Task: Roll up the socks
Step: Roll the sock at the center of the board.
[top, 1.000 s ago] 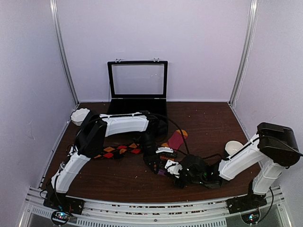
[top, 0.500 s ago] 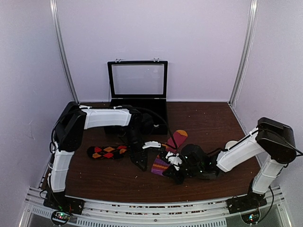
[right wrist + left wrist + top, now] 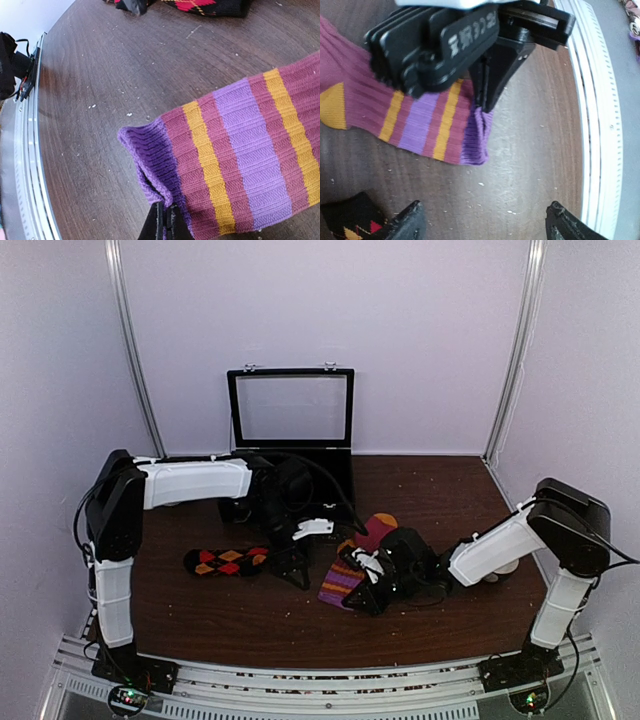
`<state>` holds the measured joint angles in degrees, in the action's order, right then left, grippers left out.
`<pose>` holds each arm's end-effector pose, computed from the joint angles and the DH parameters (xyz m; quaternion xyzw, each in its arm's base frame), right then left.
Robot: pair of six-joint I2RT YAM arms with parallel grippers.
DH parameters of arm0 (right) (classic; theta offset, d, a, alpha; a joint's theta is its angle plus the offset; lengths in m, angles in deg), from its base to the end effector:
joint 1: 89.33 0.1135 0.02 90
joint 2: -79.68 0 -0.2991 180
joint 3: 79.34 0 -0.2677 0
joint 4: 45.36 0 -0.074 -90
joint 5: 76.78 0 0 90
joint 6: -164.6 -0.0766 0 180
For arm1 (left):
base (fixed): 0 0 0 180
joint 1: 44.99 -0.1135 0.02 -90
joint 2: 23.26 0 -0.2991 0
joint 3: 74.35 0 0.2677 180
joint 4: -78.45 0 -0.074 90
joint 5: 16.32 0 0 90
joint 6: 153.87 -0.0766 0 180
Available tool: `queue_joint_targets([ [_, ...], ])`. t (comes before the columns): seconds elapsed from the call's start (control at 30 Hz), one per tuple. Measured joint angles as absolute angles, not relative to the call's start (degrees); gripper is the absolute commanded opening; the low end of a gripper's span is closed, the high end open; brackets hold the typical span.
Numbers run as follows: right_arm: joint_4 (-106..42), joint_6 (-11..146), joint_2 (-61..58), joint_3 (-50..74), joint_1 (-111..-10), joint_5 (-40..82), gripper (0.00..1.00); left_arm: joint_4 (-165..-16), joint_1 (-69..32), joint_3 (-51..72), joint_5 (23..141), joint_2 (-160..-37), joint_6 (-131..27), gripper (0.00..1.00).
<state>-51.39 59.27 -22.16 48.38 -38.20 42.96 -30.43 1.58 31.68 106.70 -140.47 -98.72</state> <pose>0.1944 0.3017 0.1057 -0.3693 0.8140 0.4062 0.1897 0.2707 -0.3467 0.1906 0.6384 0.7127 -0.2886 0.0351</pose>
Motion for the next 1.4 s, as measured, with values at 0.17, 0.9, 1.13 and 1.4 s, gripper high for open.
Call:
queue_joint_targets([
  [0.17, -51.72, 54.77, -22.79, 48.55, -40.34, 46.69, 0.0, -36.33, 1.84, 25.12, 105.23, -136.43, -100.49, 0.82],
  [0.9, -43.65, 47.08, -26.84, 43.07, -45.26, 57.99, 0.0, -57.7, 15.02, 12.25, 85.98, -134.53, -115.62, 0.55],
  [1.13, -40.2, 46.97, -28.47, 40.64, -46.65, 61.4, 0.0, -63.08, 15.22, 10.04, 82.61, -134.53, -116.93, 0.55],
  [1.4, -36.68, 47.21, -29.57, 38.46, -47.24, 63.13, 0.0, -65.59, 15.89, 9.45, 79.77, -134.57, -117.98, 0.58],
])
